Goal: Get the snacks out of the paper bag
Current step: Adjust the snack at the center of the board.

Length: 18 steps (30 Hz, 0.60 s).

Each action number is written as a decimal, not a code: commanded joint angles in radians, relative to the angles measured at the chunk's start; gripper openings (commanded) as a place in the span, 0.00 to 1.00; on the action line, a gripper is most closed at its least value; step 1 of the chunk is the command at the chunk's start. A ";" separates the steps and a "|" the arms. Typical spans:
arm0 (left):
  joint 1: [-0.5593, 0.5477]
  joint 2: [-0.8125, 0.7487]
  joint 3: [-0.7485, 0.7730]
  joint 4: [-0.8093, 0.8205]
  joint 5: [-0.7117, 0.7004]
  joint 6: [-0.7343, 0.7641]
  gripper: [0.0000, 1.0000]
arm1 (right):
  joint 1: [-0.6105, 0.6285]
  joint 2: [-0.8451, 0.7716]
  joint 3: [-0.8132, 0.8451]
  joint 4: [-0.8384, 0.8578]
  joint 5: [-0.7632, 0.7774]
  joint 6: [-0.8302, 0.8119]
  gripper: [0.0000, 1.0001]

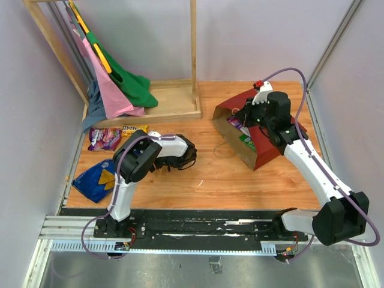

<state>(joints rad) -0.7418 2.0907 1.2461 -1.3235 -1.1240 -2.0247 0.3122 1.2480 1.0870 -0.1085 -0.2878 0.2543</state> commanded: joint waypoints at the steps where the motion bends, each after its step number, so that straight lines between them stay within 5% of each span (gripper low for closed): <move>1: 0.008 0.012 -0.006 -0.036 -0.066 -0.034 0.62 | 0.026 0.009 0.013 0.036 -0.025 -0.007 0.01; 7: 0.019 0.020 -0.006 -0.015 -0.054 -0.009 0.31 | 0.028 0.014 0.013 0.038 -0.025 -0.010 0.01; 11: 0.030 0.013 -0.010 0.029 -0.030 0.052 0.01 | 0.030 0.016 0.013 0.036 -0.027 -0.010 0.01; 18: 0.035 -0.053 -0.022 0.073 -0.003 0.173 0.01 | 0.032 0.020 0.013 0.038 -0.028 -0.012 0.01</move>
<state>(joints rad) -0.7143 2.0930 1.2346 -1.2705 -1.1194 -1.9438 0.3271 1.2644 1.0870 -0.1081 -0.2882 0.2539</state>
